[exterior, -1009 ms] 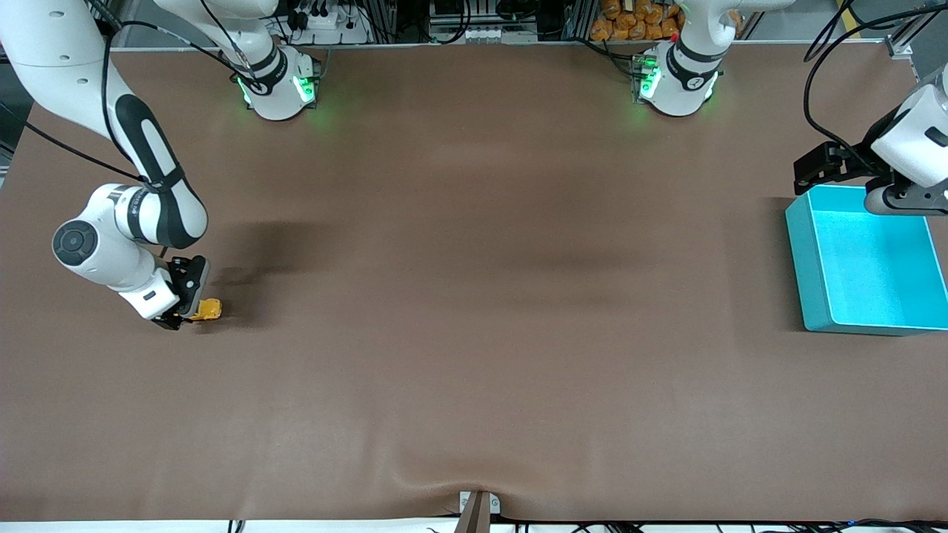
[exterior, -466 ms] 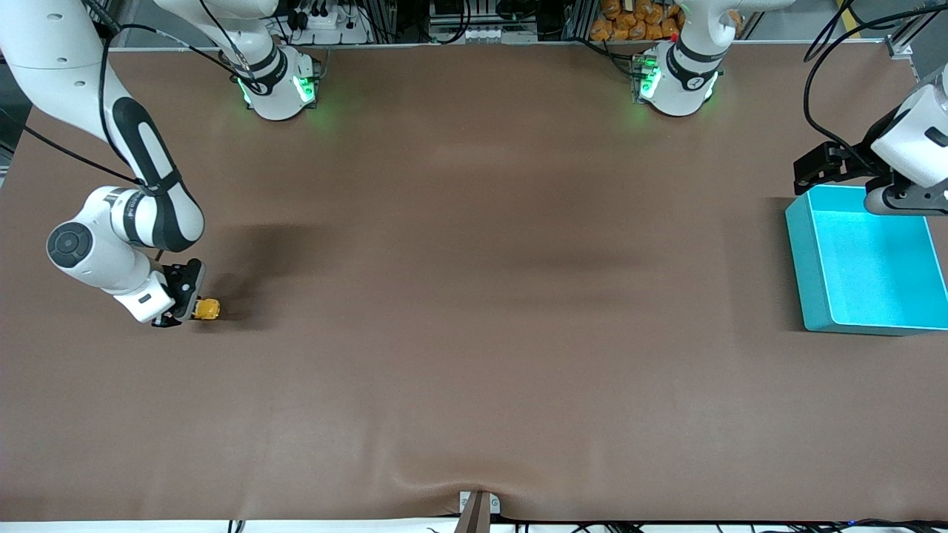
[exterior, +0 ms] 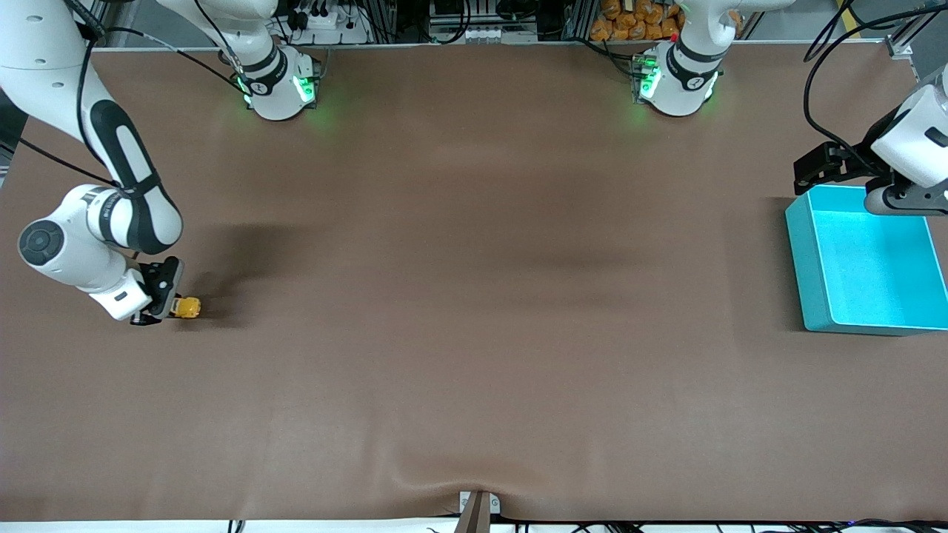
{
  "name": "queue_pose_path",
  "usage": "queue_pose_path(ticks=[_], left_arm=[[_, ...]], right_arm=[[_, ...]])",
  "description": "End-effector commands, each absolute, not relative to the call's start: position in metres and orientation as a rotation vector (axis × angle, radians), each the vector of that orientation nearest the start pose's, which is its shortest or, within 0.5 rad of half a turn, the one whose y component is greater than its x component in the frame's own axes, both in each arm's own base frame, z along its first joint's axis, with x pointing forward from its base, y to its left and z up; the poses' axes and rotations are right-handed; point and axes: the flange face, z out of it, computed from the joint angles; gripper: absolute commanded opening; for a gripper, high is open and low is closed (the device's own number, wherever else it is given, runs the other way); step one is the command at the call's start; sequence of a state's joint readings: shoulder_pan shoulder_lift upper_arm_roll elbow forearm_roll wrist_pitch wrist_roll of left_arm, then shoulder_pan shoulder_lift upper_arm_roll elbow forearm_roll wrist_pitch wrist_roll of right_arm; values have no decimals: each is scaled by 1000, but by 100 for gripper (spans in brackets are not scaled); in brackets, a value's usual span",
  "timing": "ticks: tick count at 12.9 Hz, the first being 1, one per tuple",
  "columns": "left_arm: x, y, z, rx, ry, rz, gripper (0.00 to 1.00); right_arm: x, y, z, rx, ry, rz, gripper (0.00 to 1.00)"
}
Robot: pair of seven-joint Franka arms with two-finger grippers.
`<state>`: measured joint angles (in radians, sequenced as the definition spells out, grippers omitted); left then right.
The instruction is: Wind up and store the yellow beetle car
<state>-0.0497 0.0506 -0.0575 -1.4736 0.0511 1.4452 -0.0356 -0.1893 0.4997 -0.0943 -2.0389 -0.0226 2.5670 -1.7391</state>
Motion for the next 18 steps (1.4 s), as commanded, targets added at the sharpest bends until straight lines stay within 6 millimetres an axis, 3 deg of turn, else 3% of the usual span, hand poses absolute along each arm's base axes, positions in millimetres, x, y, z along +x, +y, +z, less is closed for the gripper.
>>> queue_pose_path(ticks=[1, 6, 7, 8, 15, 18], left_arm=[[548, -50, 635, -3080, 96, 122, 100], [548, -50, 634, -3080, 96, 124, 100], [548, -50, 635, -3080, 96, 122, 100], [548, -50, 635, -3080, 96, 122, 100], [547, -50, 632, -3079, 92, 133, 100], [548, -50, 627, -3078, 95, 147, 100]], right_arm=[[574, -198, 164, -2288, -2183, 91, 0], [573, -245, 161, -2244, -2211, 104, 0], [576, -247, 164, -2237, -2213, 107, 61], [578, -250, 167, -2241, -2214, 101, 100], [601, -248, 201, -2208, -2232, 93, 100], [610, -236, 226, -2209, -2258, 63, 100]])
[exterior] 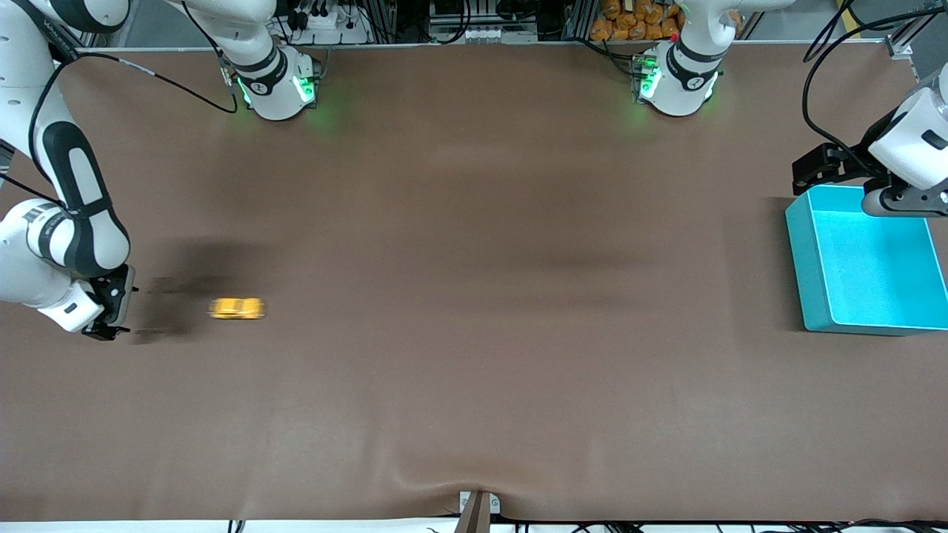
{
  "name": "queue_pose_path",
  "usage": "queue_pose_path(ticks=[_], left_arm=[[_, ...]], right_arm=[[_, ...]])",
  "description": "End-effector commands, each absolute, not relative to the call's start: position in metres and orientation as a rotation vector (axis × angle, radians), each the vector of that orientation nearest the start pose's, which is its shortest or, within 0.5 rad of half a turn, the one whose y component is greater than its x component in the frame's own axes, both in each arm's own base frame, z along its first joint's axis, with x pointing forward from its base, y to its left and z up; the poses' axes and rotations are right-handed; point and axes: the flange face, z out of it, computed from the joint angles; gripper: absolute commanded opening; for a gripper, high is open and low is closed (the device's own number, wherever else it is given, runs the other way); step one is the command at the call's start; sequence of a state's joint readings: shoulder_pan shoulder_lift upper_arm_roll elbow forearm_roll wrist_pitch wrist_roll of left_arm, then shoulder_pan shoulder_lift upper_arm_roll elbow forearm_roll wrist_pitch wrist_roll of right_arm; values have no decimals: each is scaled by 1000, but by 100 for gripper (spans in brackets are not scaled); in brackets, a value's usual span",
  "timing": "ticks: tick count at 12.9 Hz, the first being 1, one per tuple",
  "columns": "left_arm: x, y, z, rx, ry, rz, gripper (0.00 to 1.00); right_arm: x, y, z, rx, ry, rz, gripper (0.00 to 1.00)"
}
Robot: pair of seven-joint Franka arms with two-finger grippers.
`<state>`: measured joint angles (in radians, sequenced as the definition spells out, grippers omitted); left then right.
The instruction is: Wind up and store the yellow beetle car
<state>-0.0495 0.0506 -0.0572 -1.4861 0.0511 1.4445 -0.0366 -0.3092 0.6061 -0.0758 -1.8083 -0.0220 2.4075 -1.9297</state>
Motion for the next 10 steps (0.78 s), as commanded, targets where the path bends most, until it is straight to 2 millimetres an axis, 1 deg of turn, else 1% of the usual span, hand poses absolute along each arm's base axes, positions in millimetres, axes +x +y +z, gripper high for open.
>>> queue_pose_path(ticks=[1, 3, 5, 9, 10], left_arm=[[549, -51, 622, -3077, 95, 157, 100], [551, -51, 615, -3076, 96, 169, 100], [553, -51, 613, -3078, 97, 152, 100], [556, -49, 596, -3072, 92, 185, 100], [558, -48, 586, -3068, 89, 208, 100]], right_arm=[[613, -230, 234, 2181, 2233, -51, 100], [618, -220, 248, 2194, 2203, -27, 100], [622, -205, 260, 2250, 2162, -11, 100], [628, -172, 290, 2363, 2059, 20, 100], [629, -164, 297, 2385, 2038, 26, 100]])
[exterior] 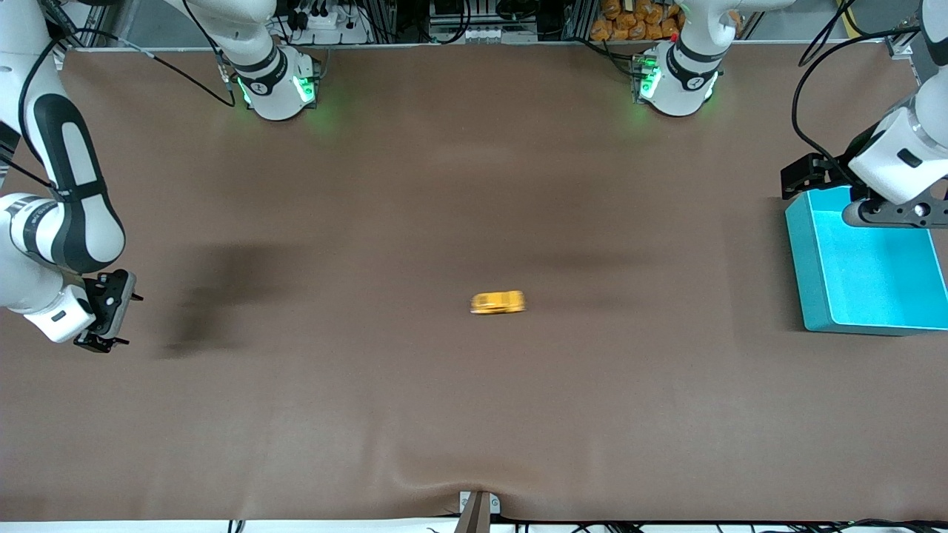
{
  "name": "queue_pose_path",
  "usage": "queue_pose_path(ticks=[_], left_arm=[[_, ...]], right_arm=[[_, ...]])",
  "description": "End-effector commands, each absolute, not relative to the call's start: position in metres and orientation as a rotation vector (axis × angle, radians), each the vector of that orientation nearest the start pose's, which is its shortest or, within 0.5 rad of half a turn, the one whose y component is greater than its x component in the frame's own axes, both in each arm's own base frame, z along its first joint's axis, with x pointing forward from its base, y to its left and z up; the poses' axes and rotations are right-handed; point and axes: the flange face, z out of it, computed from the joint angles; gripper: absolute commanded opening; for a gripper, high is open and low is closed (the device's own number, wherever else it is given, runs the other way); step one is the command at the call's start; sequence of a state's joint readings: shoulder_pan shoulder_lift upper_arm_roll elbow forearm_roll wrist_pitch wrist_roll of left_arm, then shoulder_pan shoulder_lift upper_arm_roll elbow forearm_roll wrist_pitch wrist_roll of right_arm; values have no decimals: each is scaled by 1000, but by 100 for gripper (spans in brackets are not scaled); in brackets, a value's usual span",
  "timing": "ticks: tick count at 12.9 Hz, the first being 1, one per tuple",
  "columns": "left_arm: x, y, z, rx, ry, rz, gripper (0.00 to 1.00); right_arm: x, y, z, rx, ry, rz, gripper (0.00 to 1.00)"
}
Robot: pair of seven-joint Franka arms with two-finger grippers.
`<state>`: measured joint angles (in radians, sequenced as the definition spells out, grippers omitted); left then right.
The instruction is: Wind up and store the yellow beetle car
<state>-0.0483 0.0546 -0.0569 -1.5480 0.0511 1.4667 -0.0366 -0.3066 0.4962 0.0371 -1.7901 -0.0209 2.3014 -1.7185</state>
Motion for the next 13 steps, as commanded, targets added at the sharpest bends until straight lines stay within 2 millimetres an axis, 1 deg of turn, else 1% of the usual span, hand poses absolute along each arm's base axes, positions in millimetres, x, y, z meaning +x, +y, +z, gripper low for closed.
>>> queue_pose_path(ticks=[1, 3, 4, 6, 8, 9, 10, 11, 13], left_arm=[[559, -48, 578, -3067, 81, 219, 100], [560, -49, 559, -3064, 40, 234, 100], [561, -50, 545, -3060, -9, 241, 100], [565, -57, 516, -3047, -180, 238, 100], [567, -72, 489, -3032, -346, 212, 100], [570, -82, 475, -3024, -440, 190, 100], [574, -85, 460, -3009, -553, 174, 100], [578, -100, 441, -2982, -680, 164, 100], [581, -119, 408, -2866, -1034, 151, 100]], right_arm=[[629, -161, 307, -2422, -2018, -31, 100], [628, -150, 327, -2466, -1964, -27, 100], [627, -146, 335, -2487, -1931, -19, 100], [625, -136, 350, -2515, -1890, -16, 100], [622, -123, 366, -2544, -1846, -7, 100], [619, -116, 375, -2565, -1805, 7, 100], [615, -109, 387, -2593, -1775, 1, 100], [610, -107, 394, -2619, -1750, -6, 100], [600, -100, 407, -2668, -1693, -18, 100]])
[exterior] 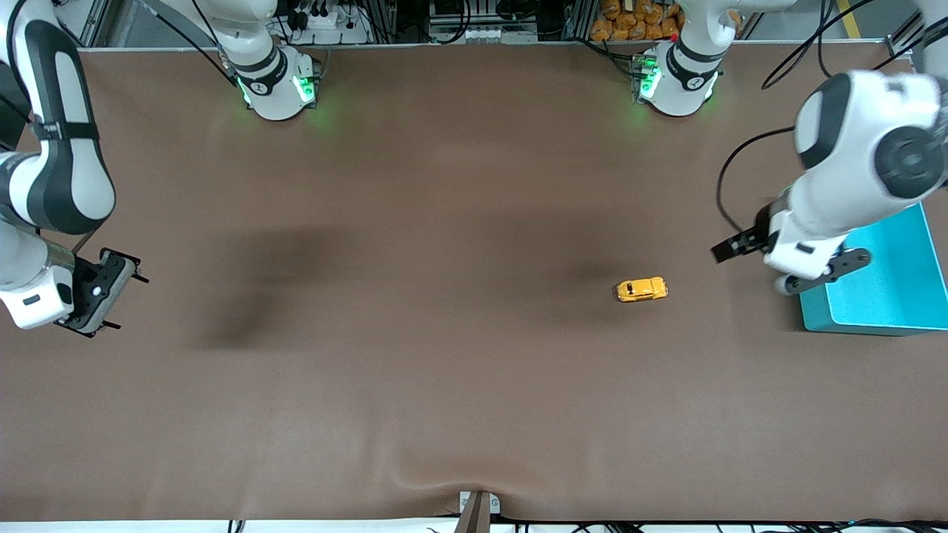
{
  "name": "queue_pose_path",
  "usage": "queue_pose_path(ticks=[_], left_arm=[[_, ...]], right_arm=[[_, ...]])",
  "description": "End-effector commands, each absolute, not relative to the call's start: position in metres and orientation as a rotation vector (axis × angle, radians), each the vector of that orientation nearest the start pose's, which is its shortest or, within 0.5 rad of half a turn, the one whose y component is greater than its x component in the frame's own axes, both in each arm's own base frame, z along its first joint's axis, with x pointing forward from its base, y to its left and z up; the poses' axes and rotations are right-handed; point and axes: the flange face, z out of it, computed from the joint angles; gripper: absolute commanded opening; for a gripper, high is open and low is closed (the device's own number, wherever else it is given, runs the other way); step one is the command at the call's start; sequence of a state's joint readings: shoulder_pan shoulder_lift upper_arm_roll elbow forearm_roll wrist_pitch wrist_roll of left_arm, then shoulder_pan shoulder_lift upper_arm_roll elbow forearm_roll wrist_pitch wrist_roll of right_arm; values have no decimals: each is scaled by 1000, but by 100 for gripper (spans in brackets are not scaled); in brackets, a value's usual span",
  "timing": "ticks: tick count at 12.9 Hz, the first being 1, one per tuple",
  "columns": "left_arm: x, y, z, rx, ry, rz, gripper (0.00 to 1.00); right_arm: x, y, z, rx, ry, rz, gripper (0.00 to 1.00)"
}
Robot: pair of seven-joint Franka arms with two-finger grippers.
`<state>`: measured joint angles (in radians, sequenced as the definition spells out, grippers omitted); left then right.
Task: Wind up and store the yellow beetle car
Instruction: 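Lower the left gripper to the car while the right gripper withdraws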
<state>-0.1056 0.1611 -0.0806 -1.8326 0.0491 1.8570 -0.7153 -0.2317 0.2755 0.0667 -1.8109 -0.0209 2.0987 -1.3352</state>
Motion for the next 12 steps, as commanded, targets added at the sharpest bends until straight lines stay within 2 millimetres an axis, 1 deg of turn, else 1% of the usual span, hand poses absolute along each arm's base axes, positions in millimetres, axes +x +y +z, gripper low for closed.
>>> queue_pose_path(ticks=[1, 2, 3, 4, 5, 6, 7, 9, 10, 11, 12], left_arm=[[584, -123, 396, -2785, -1216, 148, 100], [587, -126, 382, -2708, -1367, 145, 100], [591, -130, 367, -2634, -1514, 126, 100], [593, -133, 351, -2553, -1664, 104, 100], [593, -135, 336, -2479, -1794, 81, 100], [592, -136, 324, -2402, -1913, 63, 100], [590, -136, 312, -2333, -2005, 55, 100], [590, -135, 297, -2214, -2132, 55, 100], [586, -136, 287, -2191, -2142, 64, 100], [580, -145, 278, -2194, -2121, 74, 100], [576, -148, 272, -2199, -2112, 77, 100]], right_arm=[[595, -98, 415, -2695, -1662, -28, 100], [590, -99, 427, -2730, -1626, -45, 100], [585, -105, 438, -2768, -1572, -53, 100], [581, -107, 454, -2802, -1541, -75, 100], [577, -106, 467, -2823, -1524, -96, 100], [573, -101, 475, -2845, -1471, -85, 100], [569, -95, 481, -2881, -1377, -68, 100], [565, -74, 493, -2935, -1248, -63, 100], [561, -72, 497, -2963, -1158, -41, 100], [554, -71, 502, -2986, -1072, -14, 100], [553, -69, 503, -3003, -1011, -1, 100]])
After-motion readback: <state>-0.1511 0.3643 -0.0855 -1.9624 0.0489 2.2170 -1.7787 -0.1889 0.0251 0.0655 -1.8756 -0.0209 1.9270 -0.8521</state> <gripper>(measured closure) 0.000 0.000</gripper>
